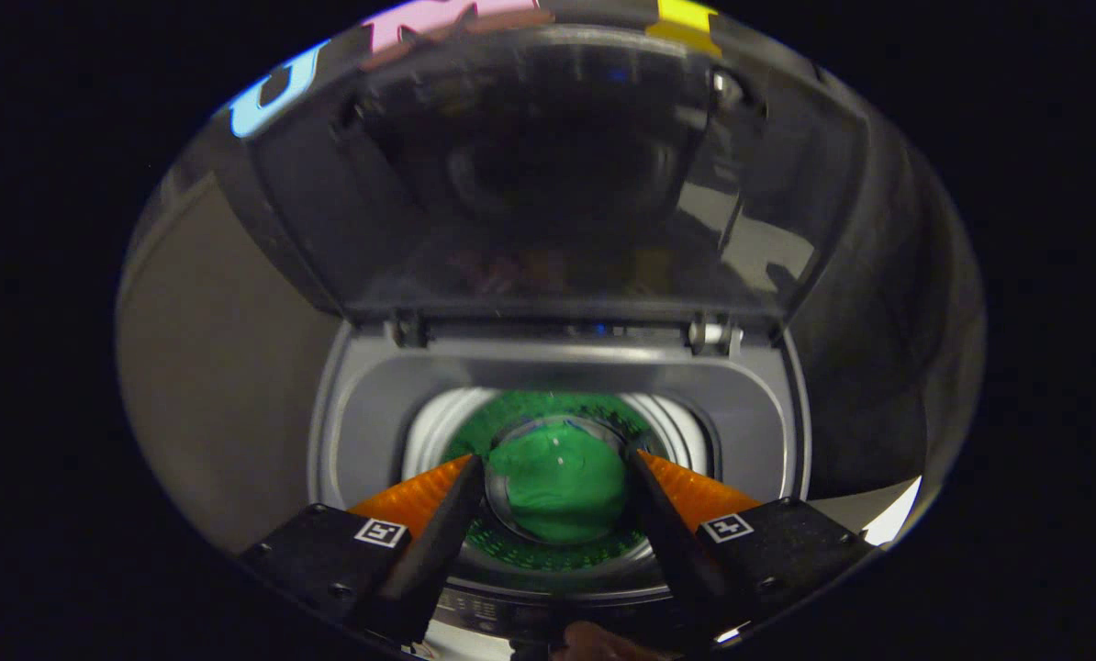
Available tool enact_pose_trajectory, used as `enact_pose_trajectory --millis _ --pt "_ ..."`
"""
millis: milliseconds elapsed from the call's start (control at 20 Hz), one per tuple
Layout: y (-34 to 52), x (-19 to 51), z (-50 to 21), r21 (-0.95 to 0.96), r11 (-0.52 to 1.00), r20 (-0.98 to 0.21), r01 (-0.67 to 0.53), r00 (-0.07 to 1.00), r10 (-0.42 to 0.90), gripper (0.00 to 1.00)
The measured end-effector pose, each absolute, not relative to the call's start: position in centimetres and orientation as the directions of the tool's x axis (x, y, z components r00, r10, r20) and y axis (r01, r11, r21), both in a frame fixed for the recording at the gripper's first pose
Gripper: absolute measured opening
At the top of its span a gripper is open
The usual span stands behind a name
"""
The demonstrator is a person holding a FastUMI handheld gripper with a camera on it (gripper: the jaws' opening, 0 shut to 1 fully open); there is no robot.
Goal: Put the clothes into the washing machine and then close the washing machine lid.
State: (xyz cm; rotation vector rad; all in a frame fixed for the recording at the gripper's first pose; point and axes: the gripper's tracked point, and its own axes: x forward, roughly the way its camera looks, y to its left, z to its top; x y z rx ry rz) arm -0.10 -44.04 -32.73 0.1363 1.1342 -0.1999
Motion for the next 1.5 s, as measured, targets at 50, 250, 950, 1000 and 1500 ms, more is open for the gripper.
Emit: enact_pose_trajectory --millis 50,250,950,1000,1500 --pt "-43.5 1.1 -30.6 0.04 0.973 -0.882 0.226 0.466 -0.072 1.0" --pt "-40.3 6.6 -20.7 0.217 0.951 -0.775 0.222 0.632 0.029 1.0" --pt "-47.6 23.8 -23.7 0.015 0.97 -0.689 0.241 0.706 -0.164 0.99" --pt "-47.9 24.3 -23.8 -0.006 0.974 -0.678 0.226 0.715 -0.17 1.0" --pt "-46.9 22.5 -24.6 -0.019 0.982 -0.741 0.189 0.657 -0.14 1.0"
